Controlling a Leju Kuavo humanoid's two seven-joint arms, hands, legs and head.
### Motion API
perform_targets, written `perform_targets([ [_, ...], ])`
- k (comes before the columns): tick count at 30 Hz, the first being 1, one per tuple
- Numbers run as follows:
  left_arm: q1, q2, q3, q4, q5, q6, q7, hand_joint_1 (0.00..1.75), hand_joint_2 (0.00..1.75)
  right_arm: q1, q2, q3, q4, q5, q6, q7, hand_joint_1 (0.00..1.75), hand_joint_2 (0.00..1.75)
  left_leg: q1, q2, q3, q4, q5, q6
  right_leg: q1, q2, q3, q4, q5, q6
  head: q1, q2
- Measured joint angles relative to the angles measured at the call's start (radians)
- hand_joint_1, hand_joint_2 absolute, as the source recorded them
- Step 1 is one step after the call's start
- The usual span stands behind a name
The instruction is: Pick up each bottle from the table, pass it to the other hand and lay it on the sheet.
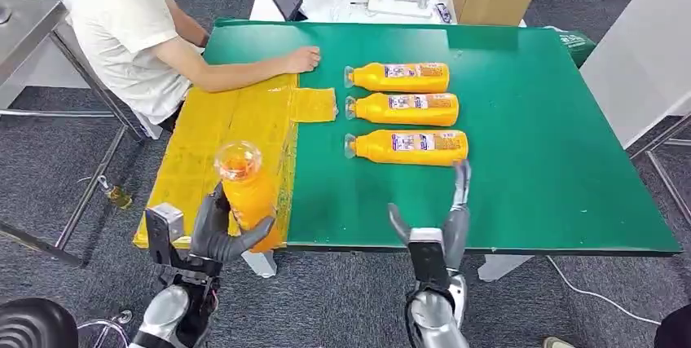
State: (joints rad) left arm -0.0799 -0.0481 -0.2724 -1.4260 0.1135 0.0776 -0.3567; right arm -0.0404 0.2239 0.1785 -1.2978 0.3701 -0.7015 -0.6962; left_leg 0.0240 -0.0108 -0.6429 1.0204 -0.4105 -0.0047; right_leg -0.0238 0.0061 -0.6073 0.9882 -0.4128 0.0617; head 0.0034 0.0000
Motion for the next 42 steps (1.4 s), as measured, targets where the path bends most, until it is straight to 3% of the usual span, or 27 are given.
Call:
perform_targets([
  [4,-0.046,0.018,-0.006,0.025,-0.492,0.327,-0.026,1.75,1.75,0.01,0.024,-0.012,-0.039,0.024,0.0,0.0,0.0,0.0,0.0,0.0,0.0,0.0,0.001,0.0,0.0,0.0,-0.001,0.0,0.0,0.0,-0.001,0.0],
  [8,-0.132,0.032,-0.035,0.112,-0.754,0.409,0.007,1.75,1.75,-0.004,0.039,-0.011,-0.046,0.013,0.0,0.0,0.0,0.0,0.0,0.0,0.0,0.0,0.002,0.0,0.0,0.0,0.0,0.0,0.002,-0.003,-0.001,0.0],
  [9,-0.154,0.032,-0.045,0.141,-0.811,0.423,0.022,1.75,1.75,-0.008,0.042,-0.009,-0.046,0.008,0.0,0.0,0.0,1.75,0.0,0.0,0.0,0.0,0.002,0.0,0.0,0.0,0.0,0.0,0.002,-0.003,0.0,0.0],
  [16,-0.311,0.033,-0.127,0.366,-1.092,0.447,0.114,1.75,1.75,-0.029,0.051,0.026,-0.041,-0.034,0.001,-0.002,0.0,1.75,0.0,0.0,0.0,0.0,0.002,0.0,0.0,0.0,-0.001,0.0,0.003,-0.002,0.0,0.0],
  [23,-0.411,0.016,-0.165,0.568,-1.083,0.353,0.137,1.75,1.75,-0.041,0.05,0.053,-0.028,-0.078,0.001,-0.002,0.0,1.75,0.0,0.001,-0.001,0.0,0.002,0.0,0.0,0.0,-0.001,0.0,0.003,-0.003,0.0,0.0],
  [31,-0.451,0.0,-0.165,0.668,-1.029,0.269,0.137,1.73,1.75,-0.043,0.047,0.065,-0.016,-0.09,0.001,-0.002,0.0,1.75,0.0,0.001,-0.001,0.0,0.002,0.0,0.0,0.0,-0.002,0.0,0.003,-0.003,0.0,0.0],
  [32,-0.46,-0.003,-0.162,0.685,-0.995,0.224,0.137,1.66,1.75,-0.044,0.047,0.068,-0.013,-0.098,0.001,-0.002,0.0,1.75,0.0,0.001,-0.001,0.0,0.002,0.0,0.0,0.0,-0.001,0.0,0.003,-0.003,0.0,0.0],
  [33,-0.47,-0.006,-0.159,0.698,-0.972,0.198,0.137,1.45,1.75,-0.045,0.045,0.071,-0.011,-0.103,0.001,-0.002,0.0,1.75,0.0,0.001,-0.001,0.0,0.002,0.0,0.0,0.0,-0.001,0.0,0.003,-0.003,0.0,0.0],
  [35,-0.497,-0.012,-0.149,0.731,-0.933,0.162,0.143,0.37,1.75,-0.047,0.043,0.076,-0.006,-0.109,0.001,-0.002,0.0,1.75,0.0,0.001,-0.001,0.0,0.002,0.0,0.0,0.0,-0.001,0.0,0.003,-0.003,0.0,0.0],
  [36,-0.508,-0.014,-0.142,0.741,-0.921,0.156,0.145,0.0,1.75,-0.048,0.042,0.079,-0.003,-0.111,0.001,-0.002,0.0,1.75,0.0,0.001,0.0,0.0,0.002,0.0,0.0,0.0,0.0,0.0,0.003,-0.003,0.0,0.0],
  [42,-0.538,-0.025,-0.124,0.828,-0.9,0.141,0.153,0.0,1.75,-0.048,0.04,0.087,0.015,-0.117,0.001,-0.002,0.0,1.75,0.0,0.001,0.0,0.0,0.003,0.0,0.0,0.001,-0.001,0.001,0.003,-0.003,-0.001,0.0],
])
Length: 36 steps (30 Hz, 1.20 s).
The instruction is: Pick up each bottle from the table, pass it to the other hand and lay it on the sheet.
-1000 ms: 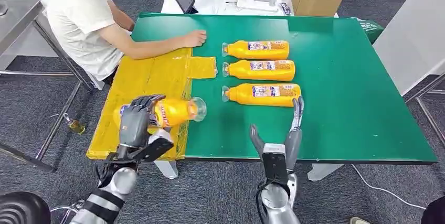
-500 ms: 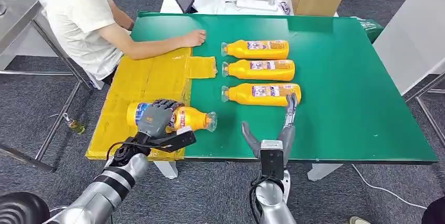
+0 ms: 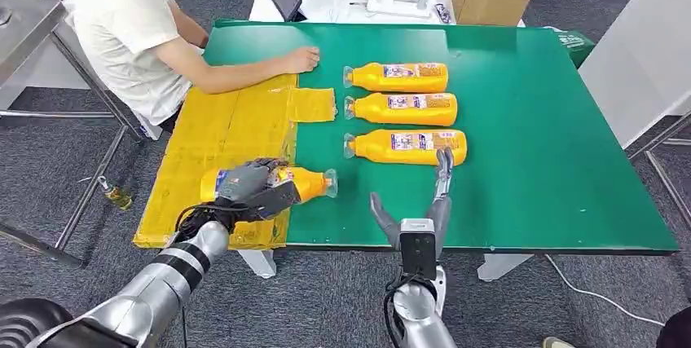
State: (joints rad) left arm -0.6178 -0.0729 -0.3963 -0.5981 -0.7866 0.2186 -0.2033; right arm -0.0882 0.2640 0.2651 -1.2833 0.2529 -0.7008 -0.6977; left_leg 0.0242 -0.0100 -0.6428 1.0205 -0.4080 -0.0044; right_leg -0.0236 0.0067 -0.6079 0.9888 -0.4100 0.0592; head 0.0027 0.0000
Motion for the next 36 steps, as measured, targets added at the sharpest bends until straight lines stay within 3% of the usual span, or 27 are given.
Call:
perform_targets([
  [13,-0.027,-0.006,0.01,0.043,0.021,-0.061,0.009,0.0,1.75,0.0,-0.006,-0.006,0.032,0.019,0.0,0.0,0.0,1.75,0.0,0.0,0.001,0.0,0.0,0.0,0.0,0.0,0.001,0.0,0.0,0.0,0.0,0.0],
  [14,-0.028,-0.007,0.01,0.045,0.026,-0.069,0.009,0.0,0.0,0.0,-0.006,-0.006,0.035,0.019,0.0,0.0,0.0,1.75,0.0,0.0,0.001,0.0,0.0,0.0,0.0,0.0,0.002,0.0,0.0,0.0,0.0,0.0],
  [19,-0.035,-0.007,0.011,0.046,0.054,-0.133,-0.013,0.0,0.0,-0.001,-0.008,-0.008,0.048,0.03,0.0,0.0,0.0,1.75,0.0,-0.001,0.004,0.0,0.0,0.0,0.0,0.0,0.005,0.0,0.0,0.0,0.0,0.0],
  [20,-0.034,-0.007,0.011,0.046,0.061,-0.133,-0.025,0.0,1.75,-0.001,-0.008,-0.009,0.05,0.034,0.0,0.0,0.0,1.75,0.0,-0.001,0.004,0.0,0.0,0.0,0.0,0.0,0.005,0.0,0.0,0.0,0.0,0.0],
  [23,-0.011,-0.01,0.015,0.026,0.128,-0.078,-0.111,0.0,1.75,-0.001,-0.011,-0.012,0.053,0.035,0.0,0.0,0.0,1.75,0.0,0.0,0.004,0.0,0.0,0.0,0.0,0.0,0.005,0.0,0.0,0.0,0.001,0.0],
  [26,0.085,-0.043,0.073,-0.109,0.36,-0.003,-0.27,0.0,1.75,0.004,-0.014,-0.017,0.051,0.067,0.0,0.0,0.0,1.75,0.0,0.0,0.003,0.0,0.0,0.0,0.0,0.0,0.004,0.0,0.0,0.0,0.001,0.0],
  [29,0.152,-0.077,0.122,-0.245,0.456,0.076,-0.312,0.0,1.75,0.011,-0.014,-0.02,0.045,0.103,0.0,0.0,0.0,1.75,-0.001,0.0,0.002,0.0,0.0,0.0,0.0,0.0,0.004,0.0,0.0,0.0,0.0,0.0],
  [33,0.245,-0.09,0.117,-0.454,0.539,0.337,-0.371,0.0,1.75,0.02,-0.012,-0.052,0.03,0.273,0.0,0.0,0.0,1.75,0.0,0.0,0.001,0.0,-0.001,-0.001,0.0,0.001,0.001,0.0,-0.001,0.0,0.0,0.0],
  [36,0.306,-0.086,0.097,-0.579,0.535,0.385,-0.389,0.0,1.75,0.012,-0.02,-0.097,0.043,0.452,0.0,0.0,0.0,1.75,0.0,0.0,0.001,0.0,-0.001,-0.001,0.0,0.001,0.001,0.0,-0.001,0.0,0.0,0.0],
])
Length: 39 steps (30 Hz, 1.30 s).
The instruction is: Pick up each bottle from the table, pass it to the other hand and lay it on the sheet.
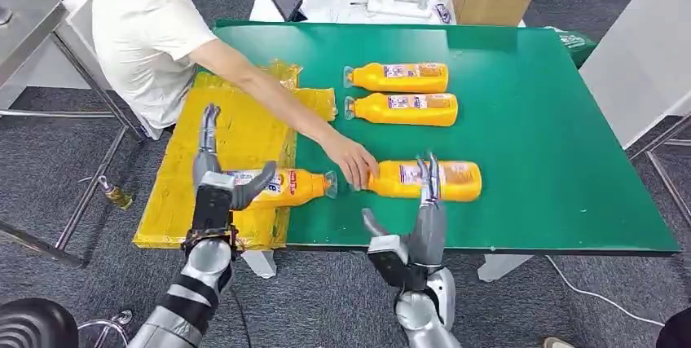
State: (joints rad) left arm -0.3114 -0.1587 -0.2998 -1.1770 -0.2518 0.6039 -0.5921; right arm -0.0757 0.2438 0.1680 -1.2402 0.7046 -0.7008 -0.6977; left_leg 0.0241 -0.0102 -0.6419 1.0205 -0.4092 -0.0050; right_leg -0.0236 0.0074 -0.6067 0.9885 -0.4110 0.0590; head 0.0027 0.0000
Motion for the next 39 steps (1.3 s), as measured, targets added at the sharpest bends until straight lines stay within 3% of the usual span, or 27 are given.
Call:
perform_targets([
  [3,0.066,0.004,-0.025,-0.096,0.009,-0.015,0.002,0.0,1.75,-0.023,-0.03,-0.068,0.049,0.168,0.0,0.01,0.0,1.75,0.0,0.0,0.0,0.0,0.0,0.0,0.0,0.0,0.0,0.0,0.0,0.0,0.001,0.0],
  [8,0.127,0.012,-0.05,-0.193,0.009,-0.023,0.003,0.0,1.75,-0.035,-0.067,-0.139,0.095,0.222,-0.001,0.027,0.0,1.75,-0.001,-0.001,-0.001,0.0,0.0,0.0,-0.001,-0.001,0.0,0.0,0.001,0.001,0.0,0.0],
  [14,0.178,0.024,-0.081,-0.288,0.012,-0.072,0.011,0.0,1.75,-0.081,-0.17,-0.153,0.182,0.449,0.005,0.291,0.0,1.75,-0.001,-0.001,-0.002,0.0,0.0,0.0,-0.001,-0.001,0.0,0.0,0.001,0.001,0.0,0.0],
  [22,0.228,0.036,-0.11,-0.367,0.074,-0.138,0.042,0.0,1.75,-0.194,-0.328,-0.066,0.402,0.476,0.082,0.447,0.0,1.75,-0.002,-0.001,-0.002,0.0,0.0,0.001,-0.001,-0.001,0.0,0.0,0.001,0.001,0.0,0.0],
  [39,0.238,0.042,-0.118,-0.382,0.085,-0.135,0.071,0.0,1.75,-0.306,-0.386,0.008,0.557,0.548,0.091,0.554,0.0,1.75,-0.001,-0.001,0.006,0.0,0.001,0.002,-0.001,-0.001,0.007,-0.001,0.001,0.001,0.0,0.0],
])
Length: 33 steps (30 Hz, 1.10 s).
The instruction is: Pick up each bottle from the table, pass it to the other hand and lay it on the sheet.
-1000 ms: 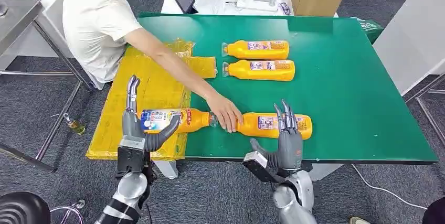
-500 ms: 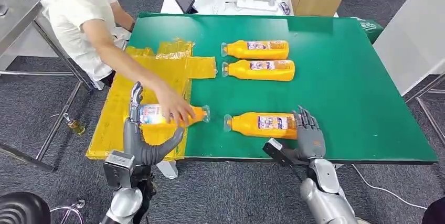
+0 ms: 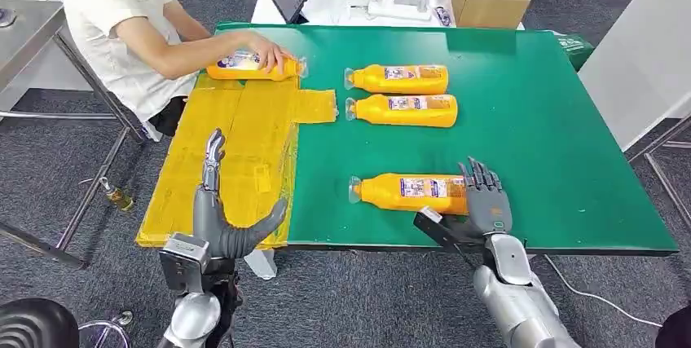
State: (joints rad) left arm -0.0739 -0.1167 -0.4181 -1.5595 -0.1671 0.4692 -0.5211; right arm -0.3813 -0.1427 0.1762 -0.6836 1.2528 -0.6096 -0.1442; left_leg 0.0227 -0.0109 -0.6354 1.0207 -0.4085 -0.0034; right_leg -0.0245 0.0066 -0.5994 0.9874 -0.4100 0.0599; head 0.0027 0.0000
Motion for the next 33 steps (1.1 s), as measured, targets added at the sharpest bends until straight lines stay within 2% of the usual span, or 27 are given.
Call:
perform_targets([
  [2,0.0,0.0,0.0,0.0,0.002,0.0,0.002,0.0,1.75,-0.009,0.0,0.001,0.011,-0.001,0.003,0.0,1.54,1.75,0.0,0.0,0.001,0.0,0.0,0.0,0.0,0.0,0.001,0.0,0.0,0.0,0.0,0.0],
  [3,0.0,0.0,0.0,0.0,0.004,0.0,0.003,0.0,1.75,-0.015,0.0,0.002,0.019,-0.006,0.009,-0.005,1.71,1.75,0.0,0.0,0.001,0.0,0.0,0.0,0.0,0.0,0.001,0.0,0.0,0.0,0.0,0.0],
  [13,-0.01,0.0,0.0,0.006,0.03,-0.009,-0.004,0.0,1.75,-0.079,0.001,0.026,0.118,-0.068,0.104,-0.108,1.75,1.75,0.0,0.002,0.004,0.0,0.0,0.0,0.0,0.001,0.002,0.0,0.001,0.0,0.0,0.0],
  [19,-0.029,0.0,-0.003,0.023,0.047,-0.02,-0.006,0.0,1.75,-0.087,0.01,0.023,0.148,-0.235,0.144,-0.319,1.75,1.75,0.001,0.003,0.005,0.0,0.0,0.0,0.001,0.002,0.002,0.0,0.001,0.0,0.0,0.0],
  [21,-0.038,0.0,-0.006,0.03,0.05,-0.023,-0.007,0.0,1.75,-0.083,0.018,0.023,0.149,-0.275,0.144,-0.353,1.75,1.75,0.001,0.003,0.005,0.0,0.0,0.0,0.001,0.002,0.002,0.0,0.001,0.0,0.0,0.0],
  [33,-0.052,-0.001,-0.019,0.053,0.063,-0.034,-0.007,0.0,1.75,-0.071,0.037,0.018,0.15,-0.32,0.144,-0.384,1.75,1.75,0.001,0.003,0.005,0.0,0.0,0.0,0.001,0.003,0.002,0.0,0.001,0.0,0.0,0.0],
])
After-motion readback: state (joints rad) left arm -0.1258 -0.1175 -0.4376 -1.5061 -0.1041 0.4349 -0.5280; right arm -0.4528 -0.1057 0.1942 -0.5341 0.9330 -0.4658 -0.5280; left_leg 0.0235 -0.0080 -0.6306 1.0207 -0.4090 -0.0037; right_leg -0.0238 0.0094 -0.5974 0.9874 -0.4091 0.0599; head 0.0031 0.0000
